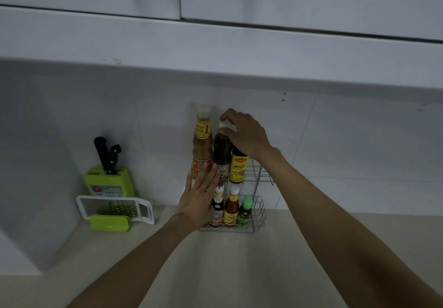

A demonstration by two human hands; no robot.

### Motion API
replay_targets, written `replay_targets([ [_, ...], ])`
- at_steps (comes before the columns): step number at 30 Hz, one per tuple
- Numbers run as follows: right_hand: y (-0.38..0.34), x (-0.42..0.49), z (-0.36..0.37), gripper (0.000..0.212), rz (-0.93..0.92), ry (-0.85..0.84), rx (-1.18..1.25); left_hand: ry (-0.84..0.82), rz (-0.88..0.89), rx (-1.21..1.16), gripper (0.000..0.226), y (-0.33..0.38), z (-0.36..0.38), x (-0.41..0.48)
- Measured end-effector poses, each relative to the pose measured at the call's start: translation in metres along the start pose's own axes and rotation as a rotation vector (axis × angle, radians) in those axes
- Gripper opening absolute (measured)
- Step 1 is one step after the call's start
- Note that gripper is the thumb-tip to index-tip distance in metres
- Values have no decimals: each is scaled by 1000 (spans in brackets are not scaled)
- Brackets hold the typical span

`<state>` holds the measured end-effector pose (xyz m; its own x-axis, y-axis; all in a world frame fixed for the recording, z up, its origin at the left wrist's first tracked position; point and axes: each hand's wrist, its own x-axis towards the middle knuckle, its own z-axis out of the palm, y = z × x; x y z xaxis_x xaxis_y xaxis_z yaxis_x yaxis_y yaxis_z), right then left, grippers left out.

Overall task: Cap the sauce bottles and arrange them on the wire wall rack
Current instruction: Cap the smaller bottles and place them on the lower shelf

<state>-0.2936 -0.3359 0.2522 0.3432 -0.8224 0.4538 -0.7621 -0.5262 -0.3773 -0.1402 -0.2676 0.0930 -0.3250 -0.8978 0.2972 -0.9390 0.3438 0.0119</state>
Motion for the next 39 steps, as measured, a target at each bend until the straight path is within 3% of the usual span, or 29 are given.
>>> replay_targets([
  [12,0,0,-1,24,41,-39,99,-22,17,-2,101,-3,-1,-1],
  [26,10,-12,9,54,31,4,125,-31,-10,8,100,-1,-14,-3],
  [33,3,-37,1,65,-1,107,88,-56,-45,9,98,5,-33,-13],
  [39,-8,-78,-4,63,16,203,38,-98,-95,-128,92,19,-56,-25],
])
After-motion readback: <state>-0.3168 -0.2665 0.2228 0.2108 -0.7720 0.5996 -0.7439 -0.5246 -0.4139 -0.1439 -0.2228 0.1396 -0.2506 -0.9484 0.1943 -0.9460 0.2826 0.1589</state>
